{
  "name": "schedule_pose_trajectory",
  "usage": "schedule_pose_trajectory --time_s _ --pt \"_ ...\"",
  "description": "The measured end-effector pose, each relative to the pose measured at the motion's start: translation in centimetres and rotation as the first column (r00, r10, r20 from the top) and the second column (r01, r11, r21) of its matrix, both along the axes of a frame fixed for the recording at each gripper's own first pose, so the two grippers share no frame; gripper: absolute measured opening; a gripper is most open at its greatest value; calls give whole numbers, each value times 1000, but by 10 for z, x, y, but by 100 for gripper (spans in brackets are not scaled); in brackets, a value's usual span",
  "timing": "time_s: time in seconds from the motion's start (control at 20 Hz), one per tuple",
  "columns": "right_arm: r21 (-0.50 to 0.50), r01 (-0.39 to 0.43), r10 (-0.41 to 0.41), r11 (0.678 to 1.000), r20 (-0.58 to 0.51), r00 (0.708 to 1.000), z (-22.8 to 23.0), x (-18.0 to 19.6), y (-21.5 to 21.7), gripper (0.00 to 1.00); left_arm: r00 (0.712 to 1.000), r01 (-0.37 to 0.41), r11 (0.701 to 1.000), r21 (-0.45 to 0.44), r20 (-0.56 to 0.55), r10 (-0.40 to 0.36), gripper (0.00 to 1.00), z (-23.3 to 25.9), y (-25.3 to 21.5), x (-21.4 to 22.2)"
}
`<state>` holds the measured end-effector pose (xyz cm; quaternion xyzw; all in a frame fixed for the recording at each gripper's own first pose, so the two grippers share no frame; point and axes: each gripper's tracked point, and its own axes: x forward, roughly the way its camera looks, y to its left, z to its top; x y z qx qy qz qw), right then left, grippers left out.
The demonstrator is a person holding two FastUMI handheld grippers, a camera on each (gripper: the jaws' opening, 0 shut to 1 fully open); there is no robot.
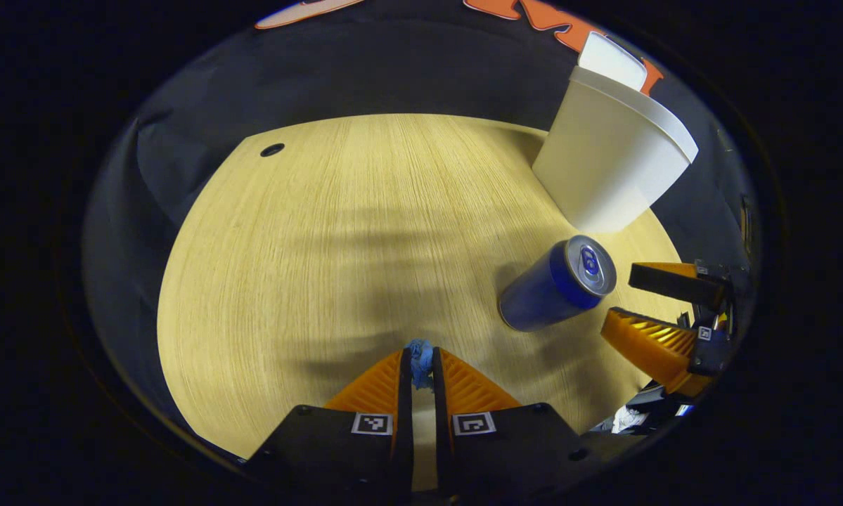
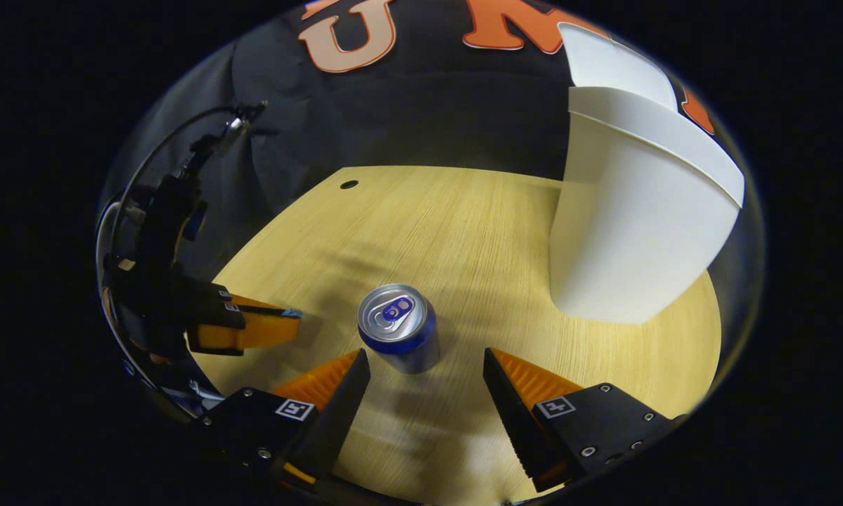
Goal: Press the lid of the desktop garbage bin to open it, pick up the crumpled paper on the desktop and throw it into the bin, then pick up the pop can on the desktop and drop it into the bin, and finally close the garbage bin lid.
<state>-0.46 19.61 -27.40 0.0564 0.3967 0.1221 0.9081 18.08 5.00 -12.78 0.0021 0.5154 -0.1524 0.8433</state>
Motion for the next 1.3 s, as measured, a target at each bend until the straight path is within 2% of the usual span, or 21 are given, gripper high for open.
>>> schedule_pose_trajectory --time_s 0.35,0.6,0.65,0.8,0.85,0.9,0.95,1.3 --pt "-22 -120 119 993 -24 993 -24 18 18 98 997 -80 996 23 22 80 17 19 43 -6" --pt "-25 -137 136 990 -28 990 -31 23 25 95 995 -99 994 42 34 97 17 46 71 1" --pt "-34 -137 136 990 -20 990 -30 24 27 85 994 -100 994 43 36 99 17 36 71 -7" --pt "-28 -137 137 990 -10 991 -30 21 26 72 995 -94 995 43 43 92 17 46 72 -8" --pt "-30 -133 133 991 -1 991 -27 23 24 75 995 -90 995 40 44 88 17 44 70 -7" --pt "-30 -128 128 991 10 992 -24 24 23 71 995 -86 996 36 46 84 17 43 69 -5" --pt "-25 -122 122 992 18 992 -21 24 23 74 996 -82 996 31 48 80 17 40 69 -3" --pt "6 -44 44 999 63 997 1 20 2 74 996 -67 998 -3 63 67 17 34 74 13"
